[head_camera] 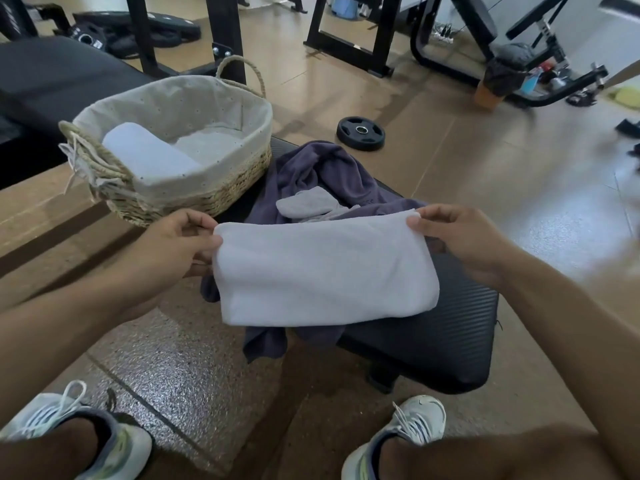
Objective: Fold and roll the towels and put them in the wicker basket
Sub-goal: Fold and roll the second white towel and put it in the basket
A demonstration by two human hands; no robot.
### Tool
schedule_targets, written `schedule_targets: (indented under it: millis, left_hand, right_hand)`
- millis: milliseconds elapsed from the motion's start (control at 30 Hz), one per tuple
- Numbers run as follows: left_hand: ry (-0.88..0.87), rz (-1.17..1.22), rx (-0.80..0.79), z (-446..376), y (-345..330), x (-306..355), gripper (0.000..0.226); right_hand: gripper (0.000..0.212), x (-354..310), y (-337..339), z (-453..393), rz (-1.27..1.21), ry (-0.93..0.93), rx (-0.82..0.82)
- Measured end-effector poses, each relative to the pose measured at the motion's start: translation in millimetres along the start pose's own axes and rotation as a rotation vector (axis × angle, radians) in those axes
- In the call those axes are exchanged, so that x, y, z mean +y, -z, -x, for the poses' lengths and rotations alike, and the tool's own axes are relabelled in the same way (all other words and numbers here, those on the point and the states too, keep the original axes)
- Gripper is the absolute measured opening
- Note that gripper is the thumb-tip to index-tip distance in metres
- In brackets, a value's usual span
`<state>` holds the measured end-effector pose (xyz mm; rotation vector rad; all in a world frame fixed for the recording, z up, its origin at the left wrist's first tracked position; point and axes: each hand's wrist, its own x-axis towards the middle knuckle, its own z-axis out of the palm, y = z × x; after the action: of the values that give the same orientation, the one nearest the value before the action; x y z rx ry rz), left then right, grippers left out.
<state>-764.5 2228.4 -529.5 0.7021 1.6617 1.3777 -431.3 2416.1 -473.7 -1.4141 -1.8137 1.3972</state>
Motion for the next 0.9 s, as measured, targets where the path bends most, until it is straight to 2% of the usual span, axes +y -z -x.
schedule_targets:
  millis: [167,433,500,600,633,700,900]
  left_hand:
    - [0.017,0.028,-0.016,2.5,-4.5,4.1,0.011]
    - [-0.026,0.060,-0.027,5.9,0.1,5.5,0.033]
    - [-0.021,0.040,-0.068,5.8,4.7,7.9,0.047]
    - [0.013,-0.017,-0.145,5.6,12.3,10.4,0.082]
    - [0.020,-0.032,-0.153,5.7,13.9,10.4,0.087]
    - [0.023,-0.036,-0.149,5.6,14.9,10.3,0.087]
    - [0.002,0.015,-0.133,8.8,9.8,8.1,0.074]
  right_hand:
    - [0.007,3.4,-1.3,-6.4,-0.067,-0.054,0.020]
    - [0.011,6.1,1.8,-14.3,-0.176,-0.062,0.139]
    - [0.016,7.9,8.5,-17.7,-0.126,-0.068,0.099]
    - [0.022,5.8,21.2,-13.1,0.040,-0.133,-0.098]
    - [0.022,5.0,24.1,-10.3,0.097,-0.153,-0.163]
    - [0.022,5.2,25.3,-5.3,0.172,-0.169,-0.224]
    - [0.014,8.9,19.9,-4.0,0.231,-0.114,-0.109]
